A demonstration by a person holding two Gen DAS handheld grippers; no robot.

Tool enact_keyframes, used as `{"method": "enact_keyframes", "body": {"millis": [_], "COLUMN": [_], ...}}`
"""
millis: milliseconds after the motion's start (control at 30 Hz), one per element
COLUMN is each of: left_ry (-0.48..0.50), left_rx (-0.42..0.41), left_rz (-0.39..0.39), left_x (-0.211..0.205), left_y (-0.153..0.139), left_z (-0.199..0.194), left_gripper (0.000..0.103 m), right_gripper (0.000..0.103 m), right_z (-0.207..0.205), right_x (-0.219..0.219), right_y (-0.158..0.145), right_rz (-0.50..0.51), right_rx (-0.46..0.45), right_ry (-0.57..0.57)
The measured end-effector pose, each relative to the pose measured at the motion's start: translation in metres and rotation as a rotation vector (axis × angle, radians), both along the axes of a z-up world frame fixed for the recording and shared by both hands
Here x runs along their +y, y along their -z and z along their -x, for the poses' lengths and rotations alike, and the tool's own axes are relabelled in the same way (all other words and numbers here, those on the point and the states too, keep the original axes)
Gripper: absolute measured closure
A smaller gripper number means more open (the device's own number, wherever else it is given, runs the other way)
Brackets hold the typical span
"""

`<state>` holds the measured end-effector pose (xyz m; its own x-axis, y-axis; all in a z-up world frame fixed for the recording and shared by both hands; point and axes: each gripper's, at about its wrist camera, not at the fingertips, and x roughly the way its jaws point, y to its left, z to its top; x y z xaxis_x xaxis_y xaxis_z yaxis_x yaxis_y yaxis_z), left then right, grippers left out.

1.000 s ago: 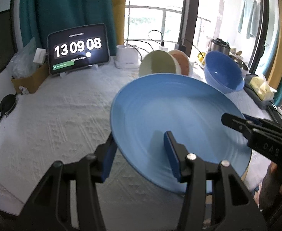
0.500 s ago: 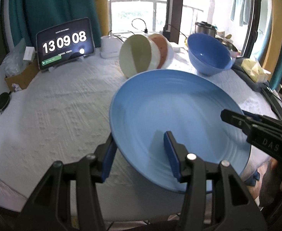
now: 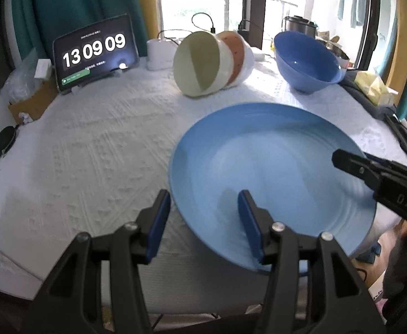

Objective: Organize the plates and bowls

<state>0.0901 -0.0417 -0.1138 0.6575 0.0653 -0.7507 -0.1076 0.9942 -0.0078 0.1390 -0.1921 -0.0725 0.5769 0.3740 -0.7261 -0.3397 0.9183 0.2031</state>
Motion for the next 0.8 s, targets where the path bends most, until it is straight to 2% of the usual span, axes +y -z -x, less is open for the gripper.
{"method": "enact_keyframes", "body": {"millis": [300,433,467,500,533,800], "left_ry": [-0.087,-0.094,-0.093,-0.091,-0.089,-0.073], "left_rx": [-0.065,-0.080,-0.078,-0.075,-0.073,-0.059], "left_rz": [0.031,0.043,0.044,0.046,0.048,0.059], "left_x": [0.021,0.026,0.026,0.027,0.027,0.027], "left_y": [-0.013,-0.015,-0.014,-0.014,-0.013,-0.010], "left_z": [0.003,0.003,0.003,0.003,0.002,-0.002], "left_gripper": [0.051,0.051,0.050,0.050,0.051,0.050], "right_gripper": [0.065,0.065,0.063,0.053,0.050,0.048], "right_z": [-0.003,-0.003,-0.002,-0.002,-0.002,-0.007], "right_x": [-0.001,0.000,0.000,0.000,-0.001,-0.004], "right_y": [-0.001,-0.003,-0.004,-0.005,-0.006,-0.006], "right_rz": [-0.005,0.002,0.004,0.013,0.019,0.025], "right_rx": [0.013,0.012,0.007,0.000,-0.009,-0.013], "right_ry": [-0.003,0.000,0.005,0.014,0.024,0.049]}}
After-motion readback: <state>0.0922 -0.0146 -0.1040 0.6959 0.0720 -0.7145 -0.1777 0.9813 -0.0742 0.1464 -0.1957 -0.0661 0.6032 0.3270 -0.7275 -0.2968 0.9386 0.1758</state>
